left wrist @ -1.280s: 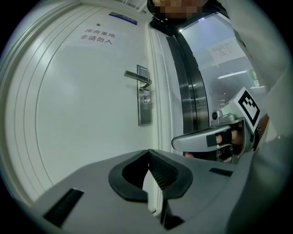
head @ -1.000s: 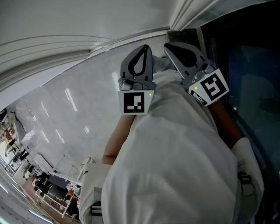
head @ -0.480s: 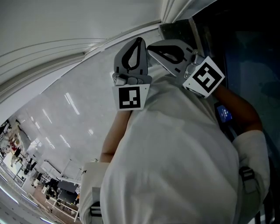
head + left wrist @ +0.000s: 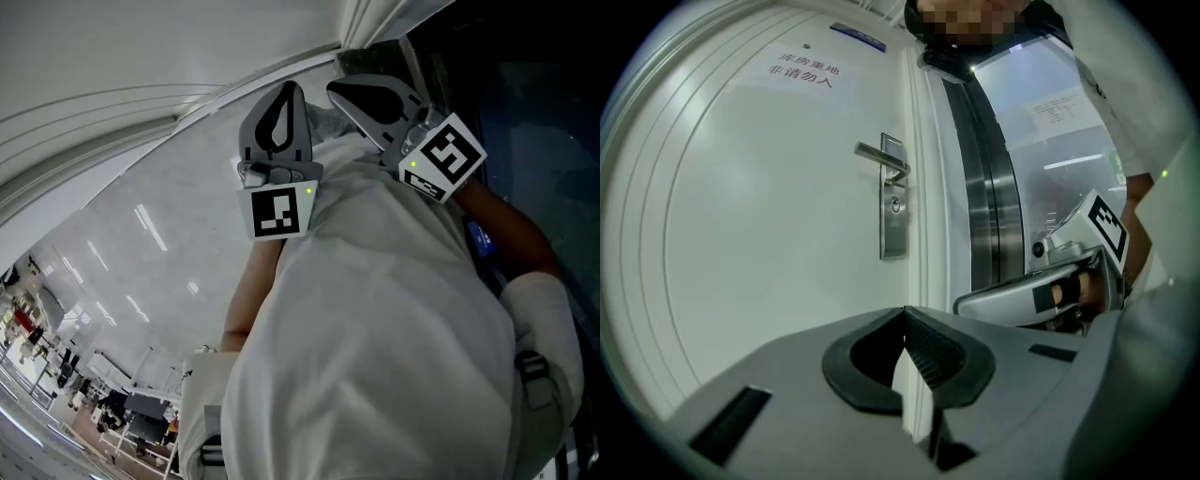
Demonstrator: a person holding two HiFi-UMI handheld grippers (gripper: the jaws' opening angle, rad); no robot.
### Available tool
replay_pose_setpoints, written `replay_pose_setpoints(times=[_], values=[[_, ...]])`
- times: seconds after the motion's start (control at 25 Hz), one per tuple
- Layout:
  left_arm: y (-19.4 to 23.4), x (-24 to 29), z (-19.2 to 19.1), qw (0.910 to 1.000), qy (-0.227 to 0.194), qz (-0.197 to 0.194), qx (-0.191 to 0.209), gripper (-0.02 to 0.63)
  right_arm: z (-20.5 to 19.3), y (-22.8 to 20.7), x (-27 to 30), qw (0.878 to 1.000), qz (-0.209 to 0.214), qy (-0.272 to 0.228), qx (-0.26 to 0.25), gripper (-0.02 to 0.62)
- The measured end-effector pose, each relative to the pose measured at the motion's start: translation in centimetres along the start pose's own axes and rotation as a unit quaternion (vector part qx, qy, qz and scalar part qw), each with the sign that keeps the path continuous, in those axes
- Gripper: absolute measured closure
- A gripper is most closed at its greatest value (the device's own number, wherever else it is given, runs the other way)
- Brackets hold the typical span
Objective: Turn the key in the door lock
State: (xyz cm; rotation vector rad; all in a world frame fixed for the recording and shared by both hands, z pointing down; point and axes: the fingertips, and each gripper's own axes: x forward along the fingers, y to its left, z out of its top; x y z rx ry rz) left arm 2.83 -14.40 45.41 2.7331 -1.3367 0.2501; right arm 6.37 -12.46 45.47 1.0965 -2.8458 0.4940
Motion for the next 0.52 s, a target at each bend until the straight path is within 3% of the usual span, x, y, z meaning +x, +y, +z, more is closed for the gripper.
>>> replay_pose_setpoints(times=[0.28, 0.52], values=[[0.0, -0.4, 0.3, 0.9999, -0.004, 0.003, -0.012, 0.597, -0.2, 0.1, -0.3, 1.000, -0.005, 0.015, 0.004, 0.592], [-1.0, -1.2, 0.1, 0.9999, 0.003, -0.003, -0.016, 0.597, -1.3, 0.0, -1.2, 0.998, -0.034, 0.037, 0.030, 0.592]])
